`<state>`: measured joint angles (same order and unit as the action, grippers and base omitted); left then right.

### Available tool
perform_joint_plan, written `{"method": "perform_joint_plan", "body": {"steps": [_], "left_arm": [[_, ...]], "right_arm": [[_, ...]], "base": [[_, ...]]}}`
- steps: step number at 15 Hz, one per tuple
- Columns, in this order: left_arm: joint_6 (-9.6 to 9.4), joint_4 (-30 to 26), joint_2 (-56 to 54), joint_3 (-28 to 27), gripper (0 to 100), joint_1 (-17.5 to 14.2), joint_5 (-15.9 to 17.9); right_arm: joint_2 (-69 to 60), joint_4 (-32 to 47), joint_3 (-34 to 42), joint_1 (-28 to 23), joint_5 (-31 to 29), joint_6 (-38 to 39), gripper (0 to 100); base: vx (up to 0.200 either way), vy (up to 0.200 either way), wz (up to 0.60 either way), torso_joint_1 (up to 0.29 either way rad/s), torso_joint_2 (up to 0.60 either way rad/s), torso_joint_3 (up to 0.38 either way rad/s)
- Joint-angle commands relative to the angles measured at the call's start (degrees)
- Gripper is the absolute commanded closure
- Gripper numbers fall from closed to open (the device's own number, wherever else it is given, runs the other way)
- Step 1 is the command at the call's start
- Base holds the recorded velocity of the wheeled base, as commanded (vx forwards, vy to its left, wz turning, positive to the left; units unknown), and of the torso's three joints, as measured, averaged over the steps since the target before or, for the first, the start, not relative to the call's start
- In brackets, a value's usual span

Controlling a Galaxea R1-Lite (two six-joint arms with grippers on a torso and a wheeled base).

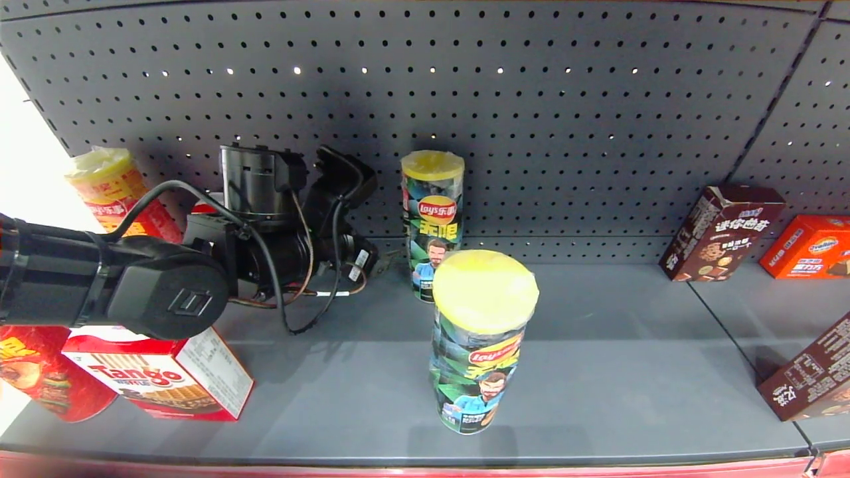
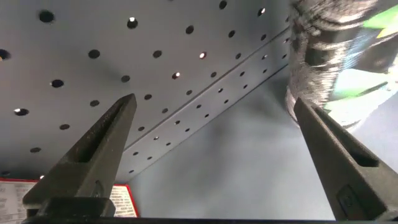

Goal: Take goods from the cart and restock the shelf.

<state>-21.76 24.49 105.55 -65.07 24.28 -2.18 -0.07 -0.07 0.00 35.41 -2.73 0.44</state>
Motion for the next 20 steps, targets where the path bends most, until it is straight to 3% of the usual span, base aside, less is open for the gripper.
{"method": "perform_joint_plan", "body": {"steps": [1, 11, 14, 19, 20], "left_arm": [[0.05, -0.06, 1.59, -0.93, 0, 0.33, -0.02], [0.14, 0.03, 3.53, -3.04, 0, 1.29, 0.16], [-0.21, -0.23, -0.34, -2.69, 0, 1.03, 0.34], [1.63, -3.31, -10.18, -3.04, 0, -0.47, 0.25], [4.27, -3.22, -13.09, -1.46, 0, -0.03, 0.07]], "right_arm": [[0.07, -0.01, 0.00, 0.01, 0.01, 0.00, 0], [0.07, -0.01, 0.00, 0.01, 0.01, 0.00, 0], [0.07, -0.01, 0.00, 0.09, 0.01, 0.00, 0], [0.07, -0.01, 0.00, 0.01, 0.01, 0.00, 0], [0.07, -0.01, 0.00, 0.01, 0.01, 0.00, 0]], "base": [[0.000, 0.000, 0.00, 0.000, 0.00, 0.000], [0.000, 0.000, 0.00, 0.000, 0.00, 0.000], [0.000, 0.000, 0.00, 0.000, 0.00, 0.000], [0.000, 0.000, 0.00, 0.000, 0.00, 0.000], [0.000, 0.000, 0.00, 0.000, 0.00, 0.000]]}}
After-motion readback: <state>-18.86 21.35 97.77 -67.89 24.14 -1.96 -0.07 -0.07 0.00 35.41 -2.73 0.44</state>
